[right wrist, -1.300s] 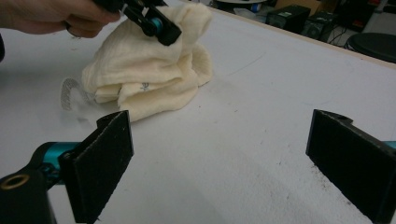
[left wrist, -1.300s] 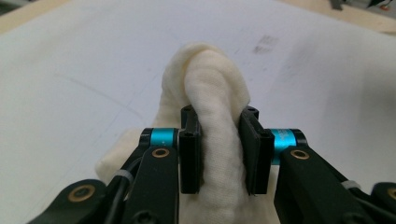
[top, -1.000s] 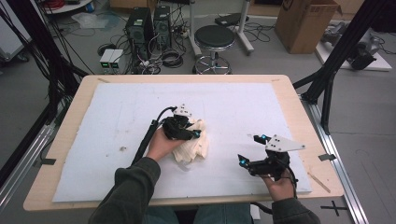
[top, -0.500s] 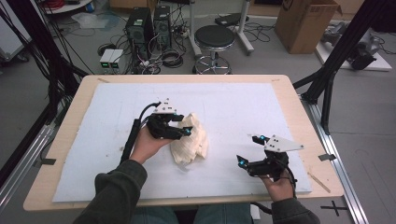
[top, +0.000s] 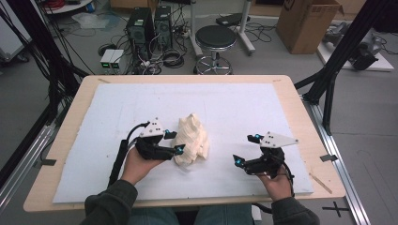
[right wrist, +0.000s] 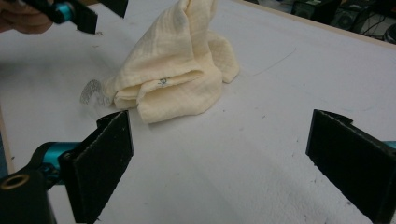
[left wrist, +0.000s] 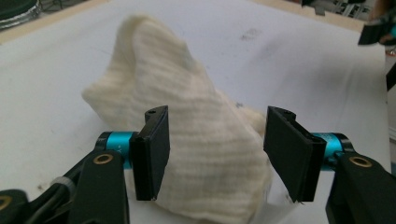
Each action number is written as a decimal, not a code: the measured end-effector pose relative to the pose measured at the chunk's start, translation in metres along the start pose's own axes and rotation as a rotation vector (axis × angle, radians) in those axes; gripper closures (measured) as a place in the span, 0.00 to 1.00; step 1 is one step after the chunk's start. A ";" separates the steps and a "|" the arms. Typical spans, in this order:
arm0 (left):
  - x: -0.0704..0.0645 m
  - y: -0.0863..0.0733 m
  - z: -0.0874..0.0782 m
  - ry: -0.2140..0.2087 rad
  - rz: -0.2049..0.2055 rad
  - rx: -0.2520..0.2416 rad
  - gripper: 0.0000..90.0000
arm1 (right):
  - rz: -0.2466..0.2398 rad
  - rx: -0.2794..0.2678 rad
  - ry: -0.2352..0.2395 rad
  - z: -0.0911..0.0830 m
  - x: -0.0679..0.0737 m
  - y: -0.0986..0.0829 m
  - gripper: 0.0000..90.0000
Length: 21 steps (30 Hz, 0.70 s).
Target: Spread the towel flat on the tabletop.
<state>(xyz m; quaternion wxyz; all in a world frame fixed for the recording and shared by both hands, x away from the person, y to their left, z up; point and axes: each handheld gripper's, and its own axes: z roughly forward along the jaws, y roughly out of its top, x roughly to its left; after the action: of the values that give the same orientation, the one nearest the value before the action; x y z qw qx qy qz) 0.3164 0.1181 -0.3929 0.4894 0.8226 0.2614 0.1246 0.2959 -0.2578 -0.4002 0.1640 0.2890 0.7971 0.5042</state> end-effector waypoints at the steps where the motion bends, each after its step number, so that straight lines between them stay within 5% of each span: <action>1: -0.001 -0.004 0.001 -0.009 -0.009 0.007 0.46 | -0.005 0.000 0.002 0.001 -0.001 0.001 0.07; 6: -0.008 -0.021 0.009 -0.038 -0.025 0.048 0.56 | -0.008 0.004 0.012 0.009 -0.002 0.008 0.07; 7: -0.009 -0.025 0.012 -0.039 -0.025 0.056 0.61 | -0.009 0.001 0.023 0.012 -0.003 0.009 0.14; 12: -0.009 -0.030 0.027 -0.094 -0.043 0.133 0.61 | -0.009 0.006 0.048 0.018 -0.003 0.012 0.19; 16: -0.011 -0.031 0.036 -0.075 -0.003 0.195 0.65 | -0.009 -0.001 0.051 0.019 -0.004 0.014 0.21; 21: -0.012 -0.032 0.039 -0.059 0.022 0.211 0.83 | -0.044 0.034 0.086 0.028 -0.001 0.015 0.36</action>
<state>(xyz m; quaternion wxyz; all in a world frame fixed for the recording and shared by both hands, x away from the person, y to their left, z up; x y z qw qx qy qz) 0.3147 0.0951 -0.4390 0.4060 0.8758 0.2493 0.0774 0.3166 -0.2337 -0.3996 0.1357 0.2520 0.8182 0.4987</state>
